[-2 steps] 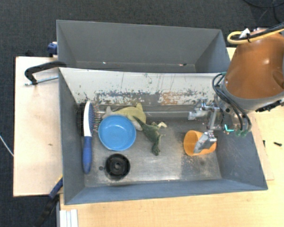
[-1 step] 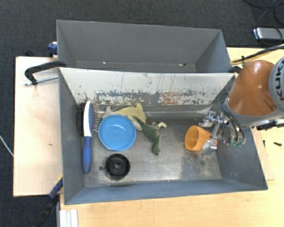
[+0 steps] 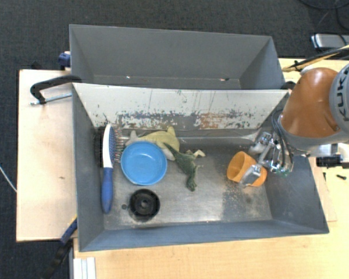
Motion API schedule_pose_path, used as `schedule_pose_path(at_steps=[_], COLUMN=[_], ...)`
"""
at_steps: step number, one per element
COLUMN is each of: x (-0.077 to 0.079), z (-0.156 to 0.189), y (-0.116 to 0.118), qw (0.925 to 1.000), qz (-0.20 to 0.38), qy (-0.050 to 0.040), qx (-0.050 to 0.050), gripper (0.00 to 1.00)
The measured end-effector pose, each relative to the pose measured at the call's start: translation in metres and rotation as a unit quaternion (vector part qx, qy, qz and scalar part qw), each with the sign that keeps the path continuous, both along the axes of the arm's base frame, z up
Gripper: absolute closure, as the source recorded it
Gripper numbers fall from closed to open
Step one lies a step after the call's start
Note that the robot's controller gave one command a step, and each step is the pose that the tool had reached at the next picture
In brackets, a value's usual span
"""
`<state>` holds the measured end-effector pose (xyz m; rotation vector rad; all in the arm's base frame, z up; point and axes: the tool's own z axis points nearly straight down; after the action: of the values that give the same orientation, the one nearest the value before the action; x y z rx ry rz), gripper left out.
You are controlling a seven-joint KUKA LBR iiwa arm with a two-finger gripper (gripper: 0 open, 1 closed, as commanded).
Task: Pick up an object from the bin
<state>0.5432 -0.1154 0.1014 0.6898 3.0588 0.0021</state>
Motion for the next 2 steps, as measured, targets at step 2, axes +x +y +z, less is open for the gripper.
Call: schedule_pose_path(at_steps=[2], x=[0.0], z=[-0.029], y=[-0.003], qw=[0.9815], qz=[-0.191], qy=[0.0025], qx=[0.002], gripper=[0.0])
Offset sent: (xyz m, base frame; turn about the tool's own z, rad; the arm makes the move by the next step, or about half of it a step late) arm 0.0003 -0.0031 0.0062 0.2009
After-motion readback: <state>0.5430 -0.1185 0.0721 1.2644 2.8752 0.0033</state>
